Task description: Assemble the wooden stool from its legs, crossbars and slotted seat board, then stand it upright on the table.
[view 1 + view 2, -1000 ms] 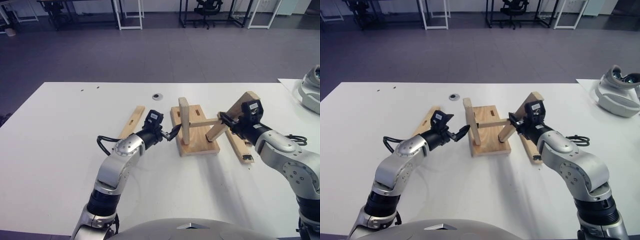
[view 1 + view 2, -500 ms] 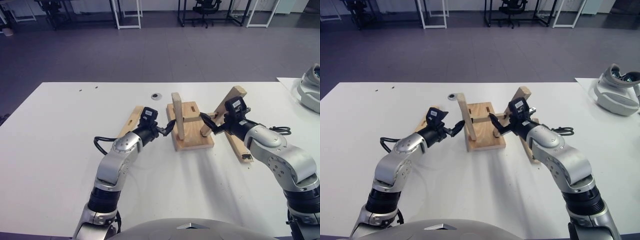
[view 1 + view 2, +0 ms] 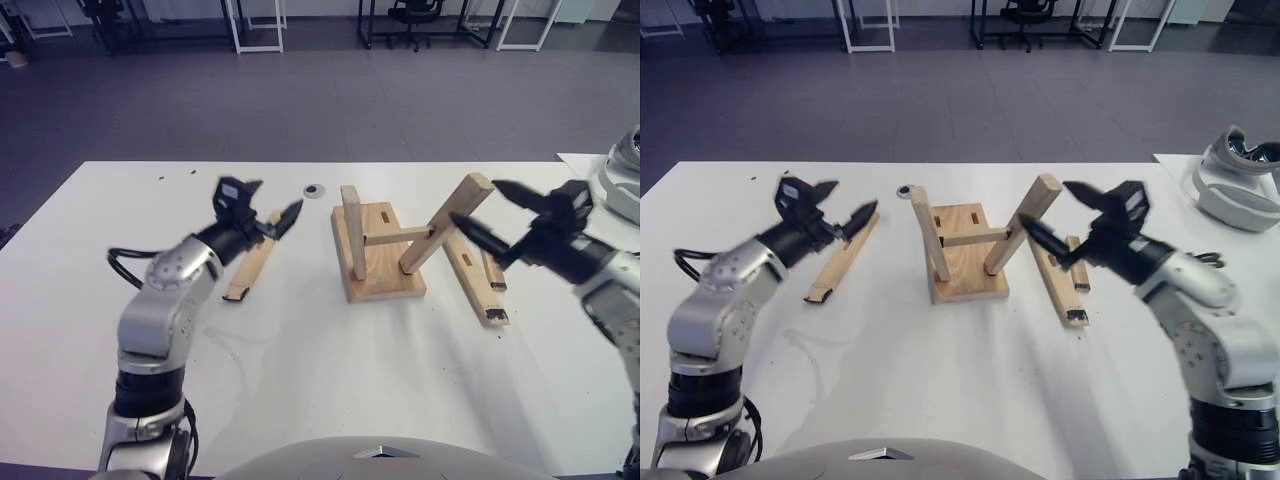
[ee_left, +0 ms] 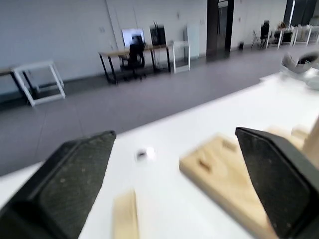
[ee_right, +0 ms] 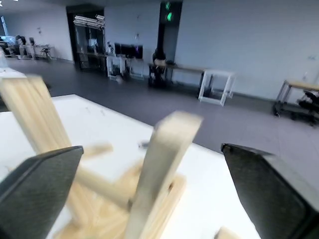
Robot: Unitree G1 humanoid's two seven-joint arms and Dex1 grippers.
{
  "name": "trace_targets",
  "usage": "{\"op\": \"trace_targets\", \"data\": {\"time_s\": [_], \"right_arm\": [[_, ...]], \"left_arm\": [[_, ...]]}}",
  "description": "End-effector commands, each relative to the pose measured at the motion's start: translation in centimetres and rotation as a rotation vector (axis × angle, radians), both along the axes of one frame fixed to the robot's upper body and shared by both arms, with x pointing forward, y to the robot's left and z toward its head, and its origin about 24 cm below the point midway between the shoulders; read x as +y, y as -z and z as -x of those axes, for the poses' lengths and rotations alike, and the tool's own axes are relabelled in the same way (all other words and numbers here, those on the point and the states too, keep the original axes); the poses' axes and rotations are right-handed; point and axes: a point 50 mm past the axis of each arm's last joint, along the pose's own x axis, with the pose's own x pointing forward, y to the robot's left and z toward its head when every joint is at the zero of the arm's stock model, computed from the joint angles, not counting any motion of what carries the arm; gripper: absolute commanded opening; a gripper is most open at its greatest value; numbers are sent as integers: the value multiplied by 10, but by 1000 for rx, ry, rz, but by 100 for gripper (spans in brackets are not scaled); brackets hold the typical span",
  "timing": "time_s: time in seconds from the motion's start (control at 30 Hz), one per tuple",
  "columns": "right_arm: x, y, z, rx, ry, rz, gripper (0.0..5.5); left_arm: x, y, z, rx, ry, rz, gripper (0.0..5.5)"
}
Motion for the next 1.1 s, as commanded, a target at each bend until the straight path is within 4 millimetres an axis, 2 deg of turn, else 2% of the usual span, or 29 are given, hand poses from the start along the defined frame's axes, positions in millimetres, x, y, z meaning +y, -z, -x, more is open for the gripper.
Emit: {"op": "trace_targets", "data": {"time_s": [0.03,0.07,0.1,0.13,0.2,0.23,0.27,0.3,0.33,0.37,0.4,0.47,0.57,0.63,0.67,0.7,0.73,0.8,0.83,0.9,0.97,1.0,1.07,1.1], "right_arm": [[7,-89,-27,-278,-117,-287,515],[14,-99,-37,-274,-136,-355,515],[24,-94,-52,-215,-121,-378,515],[36,-74,-69,-99,-85,-342,515],[51,-11,-88,180,15,-216,515],[56,24,-87,314,42,-161,515],[59,49,-82,404,46,-132,515],[64,65,-74,462,31,-124,515],[68,74,-69,488,19,-122,515],[71,70,-69,471,8,-145,515],[73,64,-69,446,2,-164,515],[76,49,-73,390,1,-202,515],[74,7,-79,223,-19,-338,515],[49,-11,-88,139,70,-390,515],[37,-12,-91,124,122,-387,515],[23,-6,-94,137,190,-355,515],[11,9,-97,170,256,-296,515],[5,42,-97,252,294,-220,515],[14,60,-93,280,256,-124,515],[56,82,-72,306,10,-30,515],[105,77,-38,265,-322,-60,515],[121,73,-27,251,-430,-80,515],[146,70,-8,239,-593,-71,515],[149,69,-8,222,-601,-45,515]], "left_arm": [[-30,-95,2,-312,246,227,444],[-39,-106,3,-331,316,271,444],[-48,-105,0,-304,356,285,444],[-58,-94,-6,-237,382,286,444],[-72,-52,-22,-25,369,270,444],[-80,-19,-30,111,356,228,444],[-85,14,-34,220,350,161,444],[-84,51,-34,316,317,36,444],[-80,77,-30,386,310,-50,444],[-76,89,-28,398,297,-127,444],[-73,92,-26,391,295,-158,444],[-69,81,-33,335,281,-165,444],[-61,33,-46,178,265,-56,444],[-50,-9,-48,45,259,57,444],[-45,-25,-47,-5,257,98,444],[-33,-43,-46,-63,249,145,444],[-18,-59,-41,-119,236,183,444],[15,-75,-30,-191,194,195,444],[32,-73,-27,-184,157,177,444],[64,-49,-18,-85,101,79,444],[88,-3,0,104,91,-153,444],[96,20,11,205,108,-276,444],[107,60,37,390,198,-467,444],[107,69,45,434,244,-506,444]]}}
